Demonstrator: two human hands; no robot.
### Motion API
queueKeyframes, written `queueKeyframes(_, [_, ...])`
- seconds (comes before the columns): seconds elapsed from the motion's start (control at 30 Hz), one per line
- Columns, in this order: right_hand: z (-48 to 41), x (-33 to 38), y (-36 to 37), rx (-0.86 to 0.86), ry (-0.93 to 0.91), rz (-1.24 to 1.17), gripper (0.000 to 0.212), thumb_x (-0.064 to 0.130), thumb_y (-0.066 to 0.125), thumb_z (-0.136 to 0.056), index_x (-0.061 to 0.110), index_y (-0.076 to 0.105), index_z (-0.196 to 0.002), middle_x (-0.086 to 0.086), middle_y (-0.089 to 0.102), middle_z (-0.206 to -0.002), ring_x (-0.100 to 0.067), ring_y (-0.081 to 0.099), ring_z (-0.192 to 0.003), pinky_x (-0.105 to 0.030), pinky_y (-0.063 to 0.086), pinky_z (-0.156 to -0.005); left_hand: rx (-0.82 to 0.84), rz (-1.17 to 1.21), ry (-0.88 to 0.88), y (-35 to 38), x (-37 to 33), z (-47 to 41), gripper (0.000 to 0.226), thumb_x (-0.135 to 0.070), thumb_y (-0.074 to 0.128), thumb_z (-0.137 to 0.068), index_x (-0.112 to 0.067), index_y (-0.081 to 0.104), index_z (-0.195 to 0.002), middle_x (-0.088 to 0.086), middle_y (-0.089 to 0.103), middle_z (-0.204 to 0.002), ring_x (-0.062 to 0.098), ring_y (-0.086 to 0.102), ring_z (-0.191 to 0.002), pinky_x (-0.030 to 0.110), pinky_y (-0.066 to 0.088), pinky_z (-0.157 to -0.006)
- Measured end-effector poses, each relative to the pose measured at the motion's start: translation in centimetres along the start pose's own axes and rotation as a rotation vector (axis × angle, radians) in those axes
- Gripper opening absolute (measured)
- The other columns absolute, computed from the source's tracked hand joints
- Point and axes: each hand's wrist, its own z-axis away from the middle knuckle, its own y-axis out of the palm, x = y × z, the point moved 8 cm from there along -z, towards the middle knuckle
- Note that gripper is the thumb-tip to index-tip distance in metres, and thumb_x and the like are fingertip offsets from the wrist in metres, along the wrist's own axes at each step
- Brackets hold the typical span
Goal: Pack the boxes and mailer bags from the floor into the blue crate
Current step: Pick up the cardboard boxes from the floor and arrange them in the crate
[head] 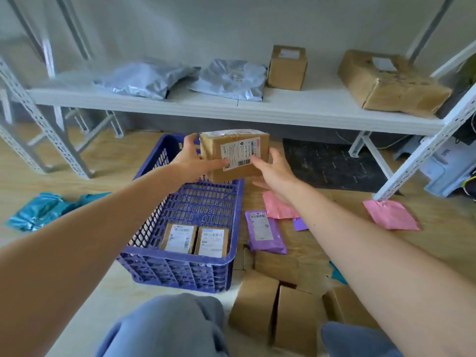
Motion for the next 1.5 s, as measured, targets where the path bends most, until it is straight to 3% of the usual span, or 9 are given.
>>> queueKeyframes(0.1, [-0.6, 0.6, 3.5, 0.050, -0.022, 0.006, 0.054, 0.026, 0.053, -0.097, 0.019, 0.028, -0.145, 0.003, 0.047, -0.139, -0.011, 0.050, -0.113, -0.022, 0.048, -0.081, -0.002, 0.013, 0.000, -2.4, 1.5, 0.4, 0.100, -0.032, 0.078, -0.074, -0.041, 0.010, -0.146, -0.003, 0.055, -0.122, 0.022, 0.062, -0.100, 0.045, 0.056, -0.081])
queueKeyframes(0.2, [-2.1, 0.1, 6.7, 0.081, -0.011, -0.012, 0.047, 0.022, 0.059, -0.093, 0.018, 0.039, -0.135, -0.002, 0.054, -0.132, -0.014, 0.059, -0.106, -0.023, 0.053, -0.075, -0.030, 0.061, -0.052, -4.8, 4.0, 0.1, 0.089, -0.018, 0.080, -0.072, -0.027, 0.027, -0.143, 0.006, 0.058, -0.124, 0.024, 0.061, -0.106, 0.040, 0.057, -0.079])
queueKeyframes(0.5, [-6.8, -4.0, 16.6, 0.199, 0.028, 0.147, 0.037, 0.019, 0.064, -0.090, 0.017, 0.048, -0.123, -0.002, 0.058, -0.118, -0.020, 0.058, -0.110, -0.042, 0.052, -0.094, -0.118, 0.001, -0.219, -9.4, 13.3, -1.9, 0.052, -0.014, 0.077, -0.076, -0.011, 0.053, -0.122, 0.007, 0.065, -0.109, 0.021, 0.067, -0.092, 0.027, 0.057, -0.072])
queueKeyframes(0.67, [-9.1, -6.9, 20.8, 0.272, 0.063, 0.204, 0.045, 0.019, 0.065, -0.089, 0.014, 0.047, -0.130, -0.001, 0.056, -0.118, -0.022, 0.057, -0.112, -0.043, 0.048, -0.099, -0.091, -0.092, -0.274, -10.0, 17.9, -3.4, 0.030, -0.015, 0.071, -0.082, -0.007, 0.061, -0.109, 0.010, 0.066, -0.108, 0.024, 0.066, -0.095, 0.039, 0.056, -0.086])
queueKeyframes(0.87, [-10.8, -11.7, 24.2, 0.328, 0.142, 0.238, 0.048, 0.015, 0.069, -0.086, 0.015, 0.048, -0.129, -0.004, 0.059, -0.118, -0.022, 0.058, -0.109, -0.045, 0.048, -0.098, -0.016, -0.258, -0.330, -9.4, 21.8, -5.3, 0.045, -0.017, 0.068, -0.084, -0.010, 0.053, -0.125, 0.011, 0.064, -0.111, 0.026, 0.065, -0.093, 0.043, 0.056, -0.082])
queueKeyframes(0.97, [-11.1, -13.6, 25.3, 0.363, 0.181, 0.237, 0.053, 0.012, 0.072, -0.083, 0.014, 0.047, -0.130, -0.005, 0.060, -0.118, -0.023, 0.059, -0.109, -0.045, 0.049, -0.097, 0.039, -0.385, -0.344, -8.8, 22.6, -5.9, 0.043, -0.021, 0.065, -0.087, -0.010, 0.051, -0.126, 0.006, 0.061, -0.099, 0.017, 0.060, -0.071, 0.030, 0.053, -0.058])
queueKeyframes(1.07, [-11.6, -15.4, 26.0, 0.391, 0.226, 0.211, 0.057, 0.010, 0.073, -0.081, 0.014, 0.045, -0.130, -0.002, 0.059, -0.114, -0.023, 0.058, -0.111, -0.045, 0.050, -0.097, 0.087, -0.534, -0.332, -8.4, 22.9, -6.6, 0.041, -0.024, 0.061, -0.089, -0.010, 0.050, -0.127, 0.003, 0.055, -0.094, 0.017, 0.054, -0.073, 0.021, 0.039, -0.048])
queueKeyframes(1.33, [-13.0, -19.5, 27.2, 0.460, 0.354, 0.098, 0.063, 0.002, 0.073, -0.078, 0.015, 0.044, -0.132, -0.006, 0.062, -0.118, -0.024, 0.061, -0.110, -0.044, 0.052, -0.094, 0.196, -0.728, -0.361, -7.2, 24.3, -8.5, 0.046, -0.030, 0.059, -0.090, -0.008, 0.048, -0.129, 0.010, 0.059, -0.116, 0.022, 0.054, -0.086, 0.030, 0.044, -0.066])
queueKeyframes(1.5, [-13.6, -21.0, 27.8, 0.496, 0.412, 0.064, 0.067, -0.001, 0.068, -0.080, 0.015, 0.039, -0.138, -0.007, 0.063, -0.115, -0.024, 0.061, -0.107, -0.045, 0.051, -0.096, 0.210, -0.731, -0.381, -6.7, 24.6, -9.1, 0.044, -0.030, 0.059, -0.090, -0.010, 0.047, -0.128, 0.006, 0.057, -0.105, 0.022, 0.056, -0.080, 0.028, 0.045, -0.053])
